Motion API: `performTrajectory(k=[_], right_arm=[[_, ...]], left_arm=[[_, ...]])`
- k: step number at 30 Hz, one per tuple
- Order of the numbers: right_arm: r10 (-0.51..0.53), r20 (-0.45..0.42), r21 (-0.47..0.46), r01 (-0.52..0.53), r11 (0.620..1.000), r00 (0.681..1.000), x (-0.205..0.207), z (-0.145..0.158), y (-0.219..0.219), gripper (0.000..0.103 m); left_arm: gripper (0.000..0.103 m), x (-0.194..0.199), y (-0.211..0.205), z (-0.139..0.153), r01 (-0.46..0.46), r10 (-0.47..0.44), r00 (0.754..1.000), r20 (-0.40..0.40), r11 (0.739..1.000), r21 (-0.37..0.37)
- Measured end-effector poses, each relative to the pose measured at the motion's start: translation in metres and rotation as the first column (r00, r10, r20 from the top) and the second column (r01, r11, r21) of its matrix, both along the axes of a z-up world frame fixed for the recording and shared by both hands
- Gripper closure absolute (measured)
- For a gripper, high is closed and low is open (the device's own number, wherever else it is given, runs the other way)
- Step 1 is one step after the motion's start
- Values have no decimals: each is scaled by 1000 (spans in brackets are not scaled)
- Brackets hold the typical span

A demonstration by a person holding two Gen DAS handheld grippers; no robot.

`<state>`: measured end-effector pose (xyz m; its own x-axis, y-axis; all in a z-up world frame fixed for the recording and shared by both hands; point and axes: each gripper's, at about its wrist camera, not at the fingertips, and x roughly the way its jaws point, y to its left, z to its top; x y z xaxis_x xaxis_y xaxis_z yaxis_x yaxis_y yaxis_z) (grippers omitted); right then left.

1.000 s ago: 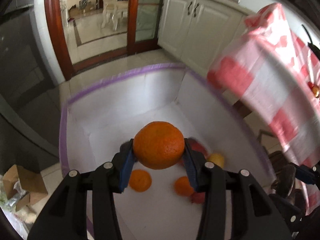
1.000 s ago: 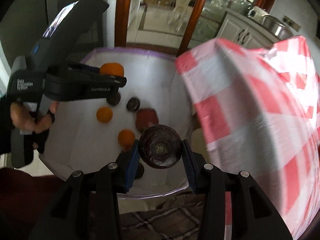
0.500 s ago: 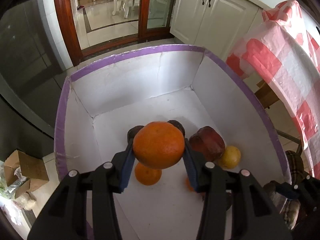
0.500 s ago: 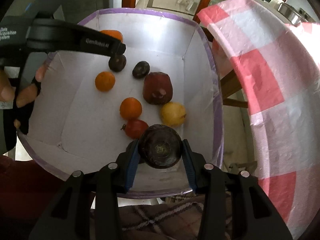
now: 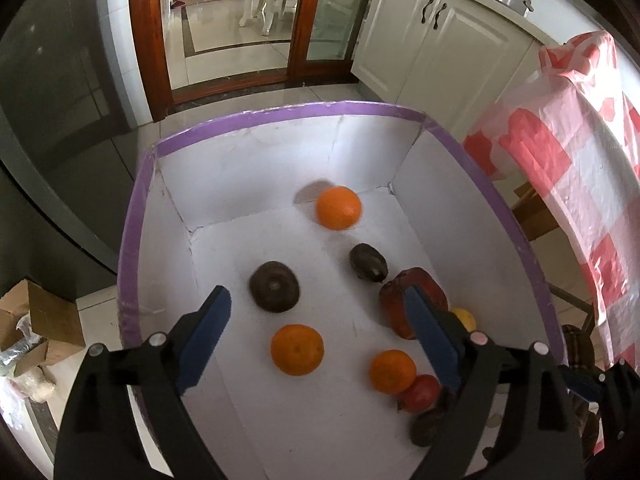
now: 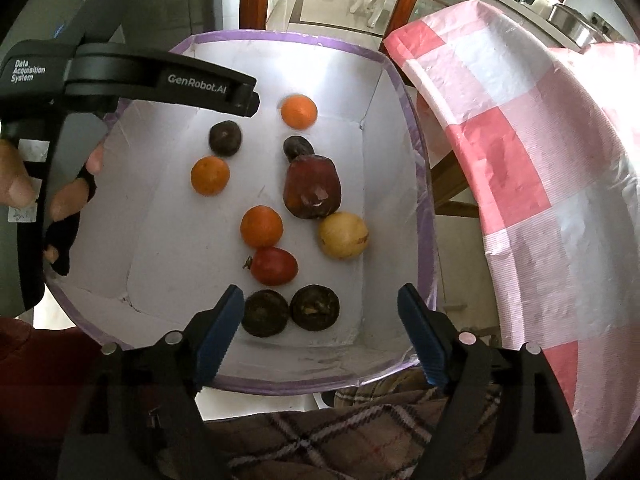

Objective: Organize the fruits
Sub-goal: 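Move both open tools back over the remaining fruits on the tablecloth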

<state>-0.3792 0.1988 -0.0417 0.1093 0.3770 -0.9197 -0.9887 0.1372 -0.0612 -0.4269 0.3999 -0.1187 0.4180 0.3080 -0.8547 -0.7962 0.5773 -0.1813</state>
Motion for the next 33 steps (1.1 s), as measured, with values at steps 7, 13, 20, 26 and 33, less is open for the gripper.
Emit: performTrajectory(k=[7,13,20,26,33], right_arm=[[-3,-4,28,3,1000,1000,2,12,-3,25],[-10,-47,147,17,989,999,6,49,-10,25],[-105,-105,416,140,899,989,44,136,-46,19],[-390,-92,553,373,745,916,122,187,-105,16],[-708,-138,499,666,554,692,231,174,-181,16]], left_arm=[[14,-2,1,2,-6,7,1000,13,1000,-6],[14,-1,1,28,-19,16,999,37,997,72],[2,34,-13,119,-32,-16,988,156,954,298],[2,130,-68,182,141,-220,960,173,913,382],[2,276,-170,191,462,-517,853,75,813,353]])
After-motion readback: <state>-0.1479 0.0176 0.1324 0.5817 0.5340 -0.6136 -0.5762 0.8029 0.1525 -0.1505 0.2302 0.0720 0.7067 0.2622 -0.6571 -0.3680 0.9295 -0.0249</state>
